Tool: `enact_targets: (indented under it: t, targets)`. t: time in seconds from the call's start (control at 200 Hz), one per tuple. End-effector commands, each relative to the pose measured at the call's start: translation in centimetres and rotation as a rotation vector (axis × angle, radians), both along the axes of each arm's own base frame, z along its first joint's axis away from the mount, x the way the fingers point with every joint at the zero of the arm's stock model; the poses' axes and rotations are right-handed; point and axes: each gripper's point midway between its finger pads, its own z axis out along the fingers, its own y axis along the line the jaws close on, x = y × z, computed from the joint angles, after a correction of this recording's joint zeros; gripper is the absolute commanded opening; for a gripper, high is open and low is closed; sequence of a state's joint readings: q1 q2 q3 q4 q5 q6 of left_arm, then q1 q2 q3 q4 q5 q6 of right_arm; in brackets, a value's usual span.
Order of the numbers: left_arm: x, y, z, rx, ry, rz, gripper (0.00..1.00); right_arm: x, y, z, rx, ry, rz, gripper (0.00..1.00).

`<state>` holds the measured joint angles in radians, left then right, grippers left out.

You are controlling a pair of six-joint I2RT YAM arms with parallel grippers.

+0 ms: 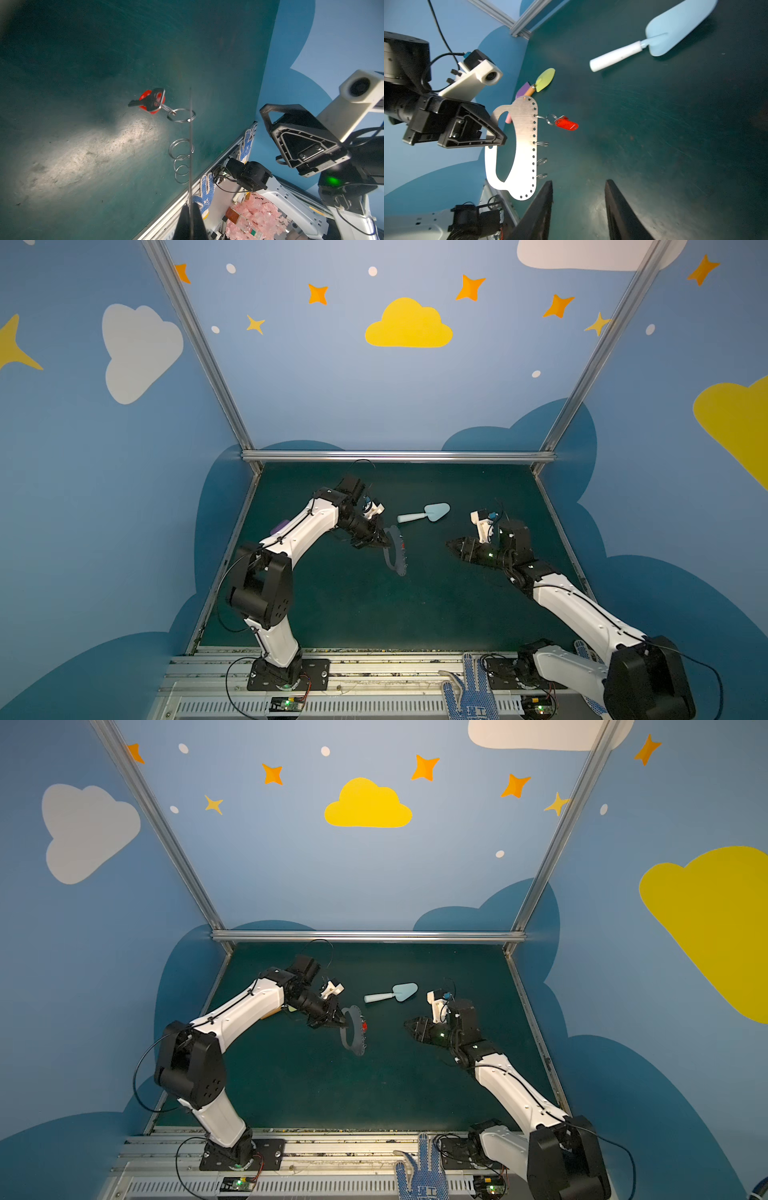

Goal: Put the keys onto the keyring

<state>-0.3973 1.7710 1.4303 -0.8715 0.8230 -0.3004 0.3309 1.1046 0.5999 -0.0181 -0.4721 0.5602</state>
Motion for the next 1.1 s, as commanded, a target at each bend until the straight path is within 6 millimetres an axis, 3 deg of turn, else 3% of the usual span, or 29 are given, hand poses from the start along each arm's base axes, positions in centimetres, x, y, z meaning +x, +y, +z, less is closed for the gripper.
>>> enact_targets:
  t: [0.0,0.18,0.25,0.426,0.556,0.641,0.946,1.097]
  targets:
    - [-0.1,-2.2,0.2,-0.014,0.008,-0.053,0.04,-0.5,-2.3,-2.3,-0.081,0.053,-0.075,0.44]
    - [1.1,-8.2,1.3,-0.144,0.014,-0.136,0.04,-0.6,-3.9,-2.6,-0.070,0.057,-0.143,0.45]
    - [2.1,-9.5,1.1,-0.189,0.014,-0.142,0.04,-0.6,-4.4,-2.6,-0.073,0.055,-0.166,0.44]
    - [4.3,-10.7,-2.4,-0.226,0.057,-0.139,0.04,-0.7,-5.4,-2.3,-0.069,0.047,-0.215,0.45]
    - [4.5,-9.8,-6.5,-0.197,0.114,-0.125,0.04,-0.8,-5.7,-1.6,-0.057,0.030,-0.232,0.45]
    - [4.0,-8.9,-7.9,-0.192,0.144,-0.110,0.04,-0.8,-5.8,-1.3,-0.054,0.016,-0.239,0.45]
    - [2.3,-3.7,-8.6,-0.140,0.163,-0.052,0.05,-0.4,-5.6,-1.1,-0.033,0.010,-0.234,0.44]
    - [1.3,-1.9,-10.0,-0.070,0.185,-0.068,0.07,-0.3,-5.4,-1.3,-0.017,0.014,-0.229,0.45]
